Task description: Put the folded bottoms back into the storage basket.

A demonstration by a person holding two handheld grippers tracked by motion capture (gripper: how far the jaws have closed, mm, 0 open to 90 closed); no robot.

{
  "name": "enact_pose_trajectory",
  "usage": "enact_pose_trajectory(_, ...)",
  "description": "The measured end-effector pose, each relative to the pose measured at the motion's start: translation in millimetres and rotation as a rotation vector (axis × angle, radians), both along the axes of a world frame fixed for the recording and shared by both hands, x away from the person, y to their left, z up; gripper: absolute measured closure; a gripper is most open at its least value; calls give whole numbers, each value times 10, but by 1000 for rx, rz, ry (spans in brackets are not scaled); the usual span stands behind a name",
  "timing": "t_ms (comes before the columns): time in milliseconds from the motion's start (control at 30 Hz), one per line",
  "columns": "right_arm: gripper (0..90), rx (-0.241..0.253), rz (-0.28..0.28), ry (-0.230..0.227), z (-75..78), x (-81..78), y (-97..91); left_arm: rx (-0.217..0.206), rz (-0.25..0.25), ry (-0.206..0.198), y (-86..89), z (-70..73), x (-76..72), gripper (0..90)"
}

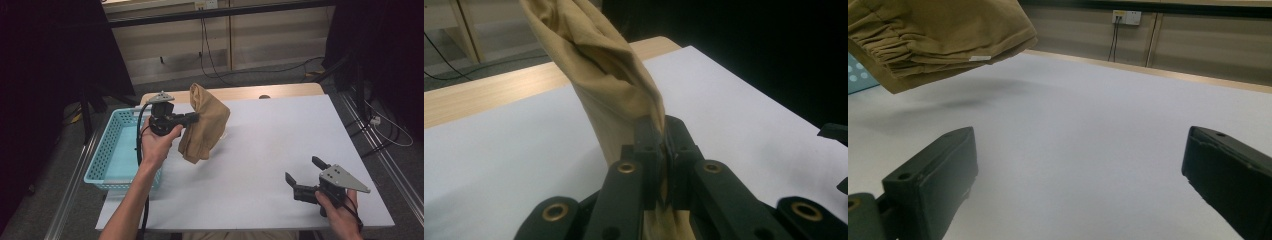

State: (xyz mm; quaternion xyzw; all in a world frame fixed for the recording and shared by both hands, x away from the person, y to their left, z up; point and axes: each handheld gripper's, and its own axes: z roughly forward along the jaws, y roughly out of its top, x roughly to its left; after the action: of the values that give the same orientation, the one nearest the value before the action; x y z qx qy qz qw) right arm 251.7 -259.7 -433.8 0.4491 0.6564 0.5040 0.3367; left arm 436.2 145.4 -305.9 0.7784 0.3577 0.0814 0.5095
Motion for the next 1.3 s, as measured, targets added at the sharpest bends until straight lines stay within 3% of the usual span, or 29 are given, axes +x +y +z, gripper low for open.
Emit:
enact_pose_trajectory(367,14,0,0,-2,1,-1,-1,-20,2,1,132,138,-29,867)
enact_pose_trajectory(800,14,-1,-1,-2,1,-1,0,-60,25,-33,366,318,-97,867)
enact_pose_trajectory(1300,14,-3,0,-3,2,-2,2,-87,46,-58,552,423,-140,867)
